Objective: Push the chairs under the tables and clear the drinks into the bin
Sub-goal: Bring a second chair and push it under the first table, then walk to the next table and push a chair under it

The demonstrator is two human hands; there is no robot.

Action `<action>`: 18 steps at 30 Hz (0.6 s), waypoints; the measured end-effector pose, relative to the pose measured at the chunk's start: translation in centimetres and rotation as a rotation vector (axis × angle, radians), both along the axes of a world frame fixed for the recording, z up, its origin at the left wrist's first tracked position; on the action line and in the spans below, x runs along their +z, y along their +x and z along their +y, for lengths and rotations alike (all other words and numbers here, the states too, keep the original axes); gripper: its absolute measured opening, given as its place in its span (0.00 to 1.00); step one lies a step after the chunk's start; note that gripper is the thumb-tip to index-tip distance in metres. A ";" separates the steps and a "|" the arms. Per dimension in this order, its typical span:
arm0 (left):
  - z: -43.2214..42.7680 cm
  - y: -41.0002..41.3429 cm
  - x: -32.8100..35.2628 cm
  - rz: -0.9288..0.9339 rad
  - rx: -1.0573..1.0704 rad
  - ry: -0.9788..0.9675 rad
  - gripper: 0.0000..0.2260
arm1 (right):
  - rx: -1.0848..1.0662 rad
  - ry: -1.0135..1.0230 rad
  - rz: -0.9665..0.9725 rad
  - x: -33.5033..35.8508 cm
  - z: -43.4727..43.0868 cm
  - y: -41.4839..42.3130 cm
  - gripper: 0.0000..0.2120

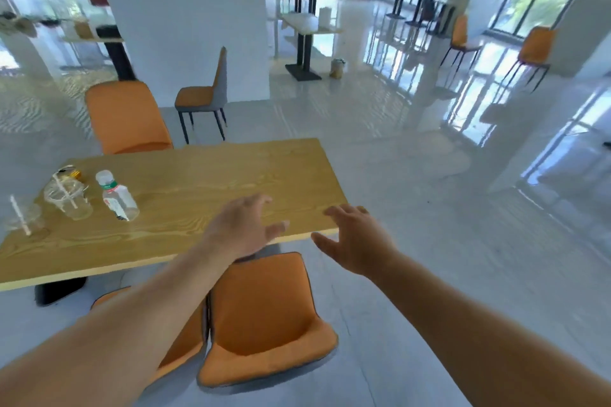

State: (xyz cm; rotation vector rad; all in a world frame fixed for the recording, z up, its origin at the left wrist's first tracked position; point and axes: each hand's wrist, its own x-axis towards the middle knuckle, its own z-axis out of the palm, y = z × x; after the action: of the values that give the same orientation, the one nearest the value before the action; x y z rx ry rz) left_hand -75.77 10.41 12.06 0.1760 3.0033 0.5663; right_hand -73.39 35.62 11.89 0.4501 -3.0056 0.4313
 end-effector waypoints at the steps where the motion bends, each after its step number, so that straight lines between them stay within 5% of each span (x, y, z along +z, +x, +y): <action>1: 2.6 -1.4 2.3 0.060 -0.034 -0.012 0.37 | -0.020 -0.008 0.039 1.6 2.6 -0.6 0.33; 8: 23.5 -9.8 13.2 0.303 -0.175 -0.035 0.31 | -0.156 0.001 0.249 9.7 23.0 -5.3 0.26; 18: 43.4 -18.0 14.2 0.274 -0.184 -0.066 0.33 | -0.271 -0.016 0.275 13.5 44.3 -13.3 0.28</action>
State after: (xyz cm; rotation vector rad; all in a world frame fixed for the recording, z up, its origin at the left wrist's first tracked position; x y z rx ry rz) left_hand -93.76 53.82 26.29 0.5617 3.2115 0.4575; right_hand -86.71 79.93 25.44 0.0868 -2.7389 0.3400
